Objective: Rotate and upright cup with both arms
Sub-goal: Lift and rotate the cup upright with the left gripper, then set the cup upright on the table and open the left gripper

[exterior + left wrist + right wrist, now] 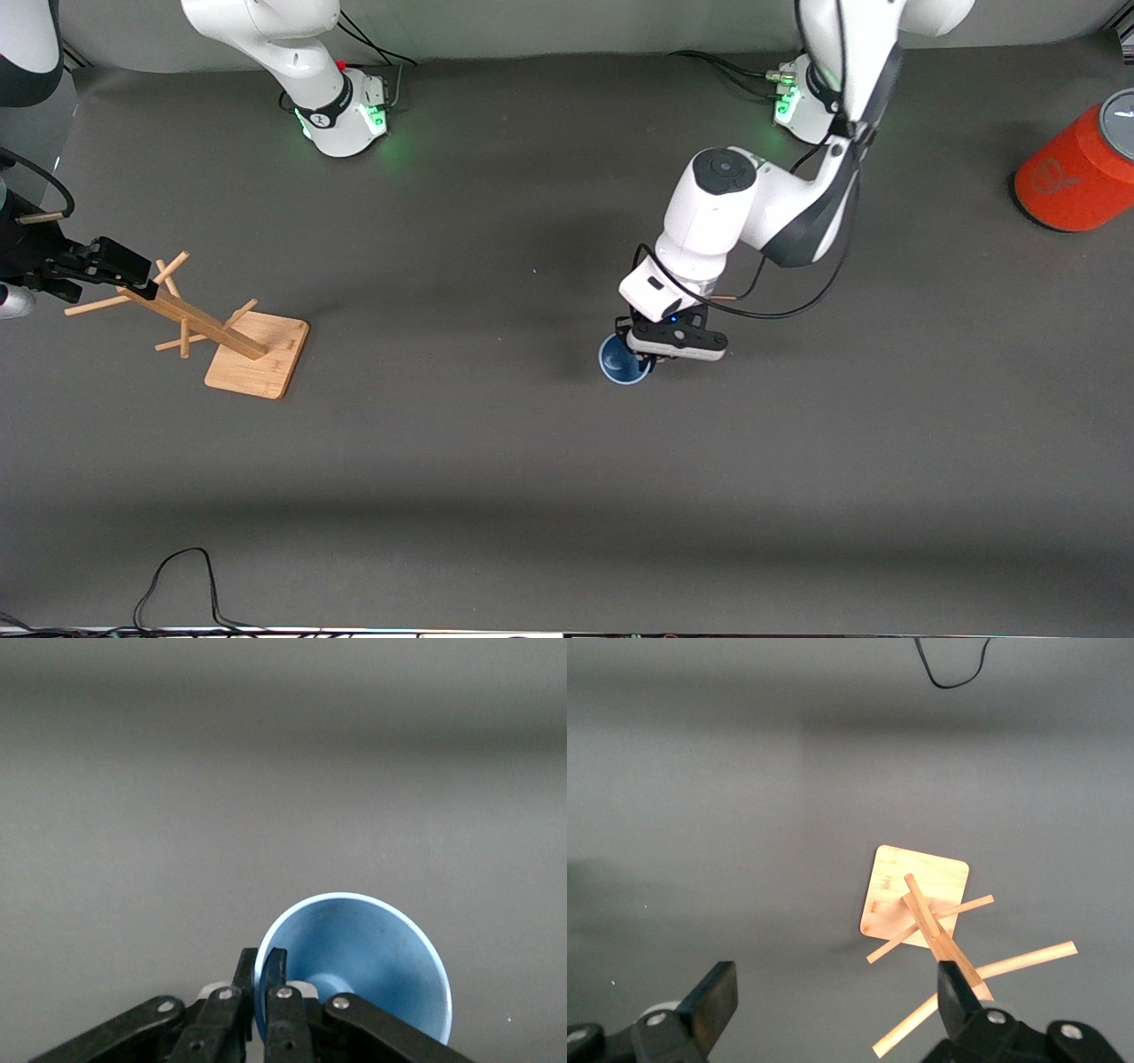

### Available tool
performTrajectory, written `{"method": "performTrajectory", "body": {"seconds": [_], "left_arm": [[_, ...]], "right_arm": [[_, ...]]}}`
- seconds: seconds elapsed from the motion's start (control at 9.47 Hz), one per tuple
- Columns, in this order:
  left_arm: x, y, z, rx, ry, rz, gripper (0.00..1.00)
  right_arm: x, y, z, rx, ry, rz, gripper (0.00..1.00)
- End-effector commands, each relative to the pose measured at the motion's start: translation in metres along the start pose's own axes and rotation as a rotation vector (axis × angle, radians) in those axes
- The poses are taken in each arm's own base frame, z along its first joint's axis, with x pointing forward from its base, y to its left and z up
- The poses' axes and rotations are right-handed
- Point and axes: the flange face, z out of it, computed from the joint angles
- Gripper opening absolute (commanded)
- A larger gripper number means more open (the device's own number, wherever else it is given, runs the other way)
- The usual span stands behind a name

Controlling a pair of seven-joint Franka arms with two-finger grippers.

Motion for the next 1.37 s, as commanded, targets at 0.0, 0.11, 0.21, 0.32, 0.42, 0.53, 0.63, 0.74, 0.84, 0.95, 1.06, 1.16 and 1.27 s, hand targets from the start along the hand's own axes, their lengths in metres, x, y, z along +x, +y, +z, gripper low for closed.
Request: {"method": "performTrajectory", "body": {"seconds": [0.0, 0.11, 0.21, 0.32, 0.42, 0.53, 0.63, 0.74, 0.84, 0.95, 1.06, 1.16, 1.27], "left_arm": [[-0.031, 0.012, 0.024, 0.037, 0.004, 0.009, 0.00], [-0.038, 0.013, 0.035, 0.072, 0.018, 0.019, 0.00], [-0.044, 0.012, 0.045, 0.102, 0.037, 0.019, 0.00], [-0.046, 0.011, 0.048, 0.113, 0.053, 0.017, 0.00], [-0.047, 0.011, 0.048, 0.112, 0.054, 0.011, 0.00], [-0.046, 0.010, 0.048, 0.113, 0.055, 0.010, 0.00], [-0.045, 0.009, 0.048, 0.113, 0.054, 0.007, 0.36], [-0.044, 0.009, 0.047, 0.113, 0.056, 0.006, 0.99], [-0.041, 0.009, 0.043, 0.110, 0.063, 0.004, 1.00], [-0.034, 0.006, 0.036, 0.113, 0.071, -0.004, 1.00], [-0.023, -0.003, 0.027, 0.121, 0.081, -0.021, 1.00], [-0.017, -0.007, 0.018, 0.137, 0.081, -0.033, 1.00], [-0.011, -0.008, 0.008, 0.151, 0.082, -0.044, 1.00]], "right_arm": [[0.000, 0.001, -0.008, 0.016, 0.022, -0.019, 1.00], [0.000, 0.001, -0.006, 0.016, 0.019, -0.018, 1.00], [0.000, 0.001, -0.006, 0.016, 0.018, -0.018, 1.00], [0.000, 0.001, -0.007, 0.016, 0.021, -0.018, 1.00], [0.001, 0.001, -0.008, 0.016, 0.030, -0.018, 1.00], [0.002, 0.001, -0.008, 0.014, 0.040, -0.018, 1.00], [0.004, 0.001, -0.007, 0.014, 0.051, -0.018, 1.00], [0.006, 0.001, -0.006, 0.014, 0.059, -0.018, 1.00], [0.006, 0.001, -0.005, 0.013, 0.060, -0.018, 1.00], [0.006, 0.001, -0.006, 0.015, 0.062, -0.014, 1.00], [0.006, 0.000, -0.007, 0.015, 0.064, -0.013, 1.00], [0.006, 0.001, -0.005, 0.015, 0.059, -0.011, 1.00], [0.006, 0.001, -0.004, 0.015, 0.059, -0.011, 1.00]]}}
